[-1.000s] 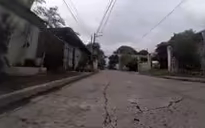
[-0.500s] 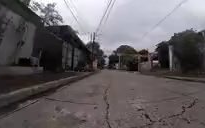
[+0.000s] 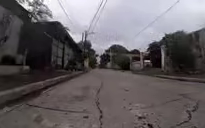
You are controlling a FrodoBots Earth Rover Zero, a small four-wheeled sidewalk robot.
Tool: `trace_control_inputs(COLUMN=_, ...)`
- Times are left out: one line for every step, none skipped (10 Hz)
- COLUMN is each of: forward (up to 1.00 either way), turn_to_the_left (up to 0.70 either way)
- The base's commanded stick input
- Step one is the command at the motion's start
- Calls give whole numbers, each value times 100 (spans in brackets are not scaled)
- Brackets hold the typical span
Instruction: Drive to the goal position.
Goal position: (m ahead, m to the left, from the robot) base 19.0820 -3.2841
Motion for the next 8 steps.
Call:
trace_control_inputs(forward=70, turn_to_the_left=0)
trace_control_inputs(forward=70, turn_to_the_left=0)
trace_control_inputs(forward=70, turn_to_the_left=0)
trace_control_inputs(forward=70, turn_to_the_left=0)
trace_control_inputs(forward=70, turn_to_the_left=0)
trace_control_inputs(forward=70, turn_to_the_left=0)
trace_control_inputs(forward=70, turn_to_the_left=0)
trace_control_inputs(forward=70, turn_to_the_left=0)
